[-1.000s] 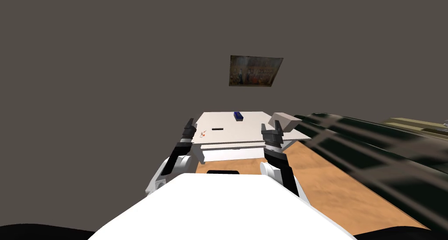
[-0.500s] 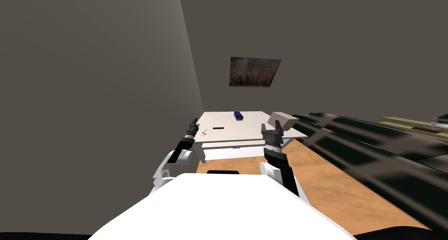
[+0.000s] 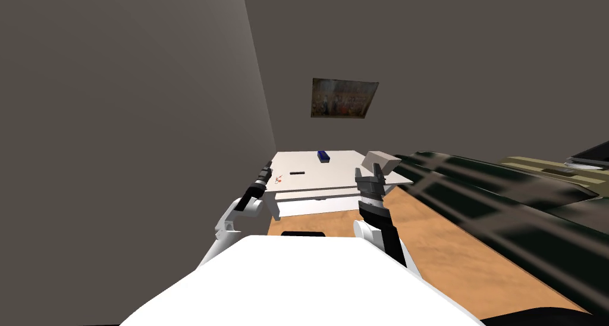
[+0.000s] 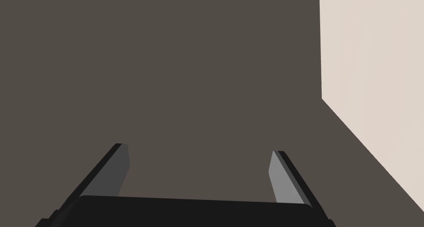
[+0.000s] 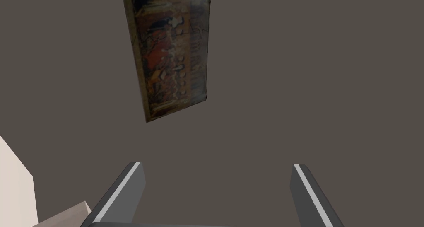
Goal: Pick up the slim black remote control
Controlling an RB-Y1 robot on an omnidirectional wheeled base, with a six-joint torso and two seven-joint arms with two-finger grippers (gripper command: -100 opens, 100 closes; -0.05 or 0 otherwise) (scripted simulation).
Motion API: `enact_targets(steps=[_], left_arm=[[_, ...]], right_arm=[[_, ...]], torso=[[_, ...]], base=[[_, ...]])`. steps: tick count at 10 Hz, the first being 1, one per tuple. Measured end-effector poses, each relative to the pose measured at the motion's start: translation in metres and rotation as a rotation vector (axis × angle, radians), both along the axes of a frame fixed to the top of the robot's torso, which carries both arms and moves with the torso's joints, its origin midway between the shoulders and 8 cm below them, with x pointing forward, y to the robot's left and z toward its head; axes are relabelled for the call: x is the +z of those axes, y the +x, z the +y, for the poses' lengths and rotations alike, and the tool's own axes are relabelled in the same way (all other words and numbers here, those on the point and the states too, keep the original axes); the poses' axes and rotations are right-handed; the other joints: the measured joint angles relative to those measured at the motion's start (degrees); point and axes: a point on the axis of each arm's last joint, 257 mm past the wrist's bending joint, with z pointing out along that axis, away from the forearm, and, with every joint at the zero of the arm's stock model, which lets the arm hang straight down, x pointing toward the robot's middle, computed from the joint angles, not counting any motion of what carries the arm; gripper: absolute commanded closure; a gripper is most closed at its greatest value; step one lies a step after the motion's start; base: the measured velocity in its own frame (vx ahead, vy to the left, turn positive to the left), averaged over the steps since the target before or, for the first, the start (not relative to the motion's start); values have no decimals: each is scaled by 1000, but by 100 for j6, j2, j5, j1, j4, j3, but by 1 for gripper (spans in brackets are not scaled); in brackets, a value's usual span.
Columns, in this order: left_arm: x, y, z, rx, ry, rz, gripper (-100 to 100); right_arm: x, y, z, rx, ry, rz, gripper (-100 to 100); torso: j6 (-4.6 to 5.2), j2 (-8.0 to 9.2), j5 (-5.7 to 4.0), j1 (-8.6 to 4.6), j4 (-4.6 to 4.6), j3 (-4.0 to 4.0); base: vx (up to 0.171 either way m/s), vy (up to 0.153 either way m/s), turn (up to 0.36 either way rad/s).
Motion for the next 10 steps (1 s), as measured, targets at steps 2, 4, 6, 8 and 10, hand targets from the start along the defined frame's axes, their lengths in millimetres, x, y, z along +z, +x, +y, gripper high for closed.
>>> enact_targets(steps=[2,4,6,8,10], left_arm=[[-14,14,5,5,19,56,-100],[-23,24,11,10,31,91,-100],[-37,39,21,22,47,144,-100],[-49,52,34,38,63,201,-100],[-64,59,42,54,67,251,-100]], right_arm=[[0,0,0,0,0,0,0],[0,0,0,0,0,0,0],[0,0,0,0,0,0,0],[0,0,0,0,0,0,0],[0,0,0,0,0,0,0]], torso=[[0,0,0,-2,0,0],[2,-4,-2,-5,-1,-2],[1,-1,-1,-1,0,-1],[2,-1,-1,-2,0,0],[-2,-7,-1,-5,-1,-3]], base=[[-25,16,-23],[-28,20,-64],[-38,25,-70],[-37,24,-87],[-19,12,-54]])
